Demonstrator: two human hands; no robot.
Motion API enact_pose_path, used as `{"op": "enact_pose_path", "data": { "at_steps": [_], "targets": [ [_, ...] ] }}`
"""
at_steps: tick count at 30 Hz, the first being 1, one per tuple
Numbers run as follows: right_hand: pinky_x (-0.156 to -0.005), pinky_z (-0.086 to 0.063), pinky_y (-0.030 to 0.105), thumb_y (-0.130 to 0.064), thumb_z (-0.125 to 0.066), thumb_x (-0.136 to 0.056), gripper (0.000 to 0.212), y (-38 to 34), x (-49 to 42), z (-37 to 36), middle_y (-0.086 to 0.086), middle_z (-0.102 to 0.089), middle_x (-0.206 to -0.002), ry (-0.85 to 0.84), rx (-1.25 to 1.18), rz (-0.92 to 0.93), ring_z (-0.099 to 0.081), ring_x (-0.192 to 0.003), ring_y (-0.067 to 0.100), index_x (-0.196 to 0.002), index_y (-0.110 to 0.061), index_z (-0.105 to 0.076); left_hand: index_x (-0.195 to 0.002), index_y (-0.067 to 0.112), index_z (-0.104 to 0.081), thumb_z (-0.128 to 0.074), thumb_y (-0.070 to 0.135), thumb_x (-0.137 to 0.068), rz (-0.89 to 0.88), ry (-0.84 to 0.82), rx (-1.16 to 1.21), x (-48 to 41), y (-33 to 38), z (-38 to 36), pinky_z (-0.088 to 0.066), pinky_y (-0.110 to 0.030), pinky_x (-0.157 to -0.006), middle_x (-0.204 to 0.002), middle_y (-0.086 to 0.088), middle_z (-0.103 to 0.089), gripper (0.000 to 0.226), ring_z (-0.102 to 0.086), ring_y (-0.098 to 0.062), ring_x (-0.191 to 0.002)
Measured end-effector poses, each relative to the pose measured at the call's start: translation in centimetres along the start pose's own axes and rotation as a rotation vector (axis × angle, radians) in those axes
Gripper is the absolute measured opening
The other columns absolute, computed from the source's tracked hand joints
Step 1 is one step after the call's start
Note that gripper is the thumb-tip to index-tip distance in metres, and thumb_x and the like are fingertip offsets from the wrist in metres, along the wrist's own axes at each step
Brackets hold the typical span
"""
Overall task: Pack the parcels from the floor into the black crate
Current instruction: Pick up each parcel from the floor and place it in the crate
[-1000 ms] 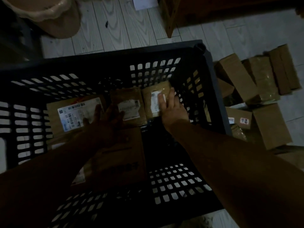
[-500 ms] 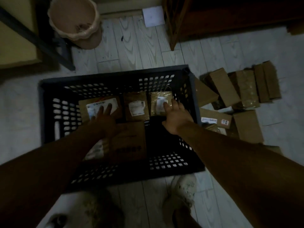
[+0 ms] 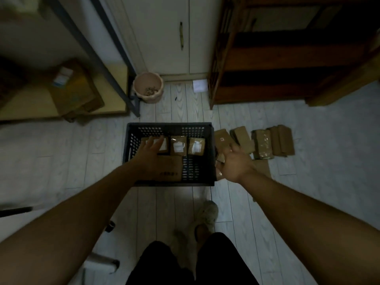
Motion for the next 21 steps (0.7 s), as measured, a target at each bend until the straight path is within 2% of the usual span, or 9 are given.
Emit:
{"op": "enact_pose_path", "data": {
  "at_steps": [5, 9, 13, 18, 21],
  "targets": [
    [-0.108, -0.027, 0.037, -0.045, -0.049, -0.091, 0.068, 1.8, 8.5, 5.5, 0.013, -0.022, -0.153, 0.134, -0.016, -0.085, -0.025, -0.136, 0.032, -0.148, -0.019, -0.022, -0.149, 0.025, -0.004, -0.052, 0.058, -0.084, -0.069, 0.079, -0.074, 5.4, 4.2, 2.5, -0.004, -0.048, -0.116, -0.158, -0.012, -0.003, 0.087, 0.001, -0.036, -0.144],
    [-0.109, -0.03, 0.04, -0.045, -0.048, -0.09, 0.058, 5.3, 15.4, 8.7, 0.011, -0.033, -0.146, 0.173, 0.023, -0.169, -0.03, -0.132, 0.032, -0.141, -0.022, -0.033, -0.148, 0.035, -0.001, -0.052, 0.066, -0.079, -0.125, 0.083, -0.066, 9.4, 8.4, 3.6, -0.008, -0.047, -0.115, -0.159, -0.007, 0.001, 0.091, 0.003, -0.033, -0.144],
    [-0.103, -0.037, 0.043, -0.044, -0.045, -0.092, 0.048, 8.7, 21.0, 11.7, 0.011, -0.039, -0.139, 0.198, 0.028, -0.229, -0.036, -0.126, 0.032, -0.133, -0.02, -0.041, -0.147, 0.038, 0.001, -0.05, 0.069, -0.078, -0.189, 0.077, -0.076, 12.6, 13.7, 4.3, -0.005, -0.046, -0.115, -0.158, -0.004, 0.007, 0.091, 0.009, -0.031, -0.144],
    [-0.109, -0.032, 0.041, -0.042, -0.046, -0.094, 0.062, 14.0, 25.9, 14.9, 0.012, -0.021, -0.152, 0.294, -0.017, -0.278, -0.027, -0.137, 0.032, -0.148, -0.02, -0.023, -0.148, 0.036, 0.003, -0.049, 0.065, -0.082, -0.275, 0.113, -0.113, 14.9, 21.4, 3.5, -0.004, -0.048, -0.115, -0.158, -0.004, 0.01, 0.088, 0.011, -0.032, -0.144],
    [-0.11, -0.031, 0.041, -0.041, -0.046, -0.094, 0.063, 18.1, 27.7, 15.6, 0.011, -0.019, -0.154, 0.302, -0.021, -0.254, -0.026, -0.138, 0.031, -0.148, -0.02, -0.021, -0.148, 0.035, 0.002, -0.05, 0.062, -0.084, -0.297, 0.133, -0.109, 15.2, 26.1, 1.8, -0.003, -0.048, -0.115, -0.158, -0.005, 0.011, 0.087, 0.011, -0.032, -0.144]
  ]
}}
Point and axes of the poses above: each hand's wrist, its own x-axis away from the middle knuckle, its own z-axis out of the back of the hand, y = z × x, the point moved 5 cm from there along -x, towards the middle knuckle
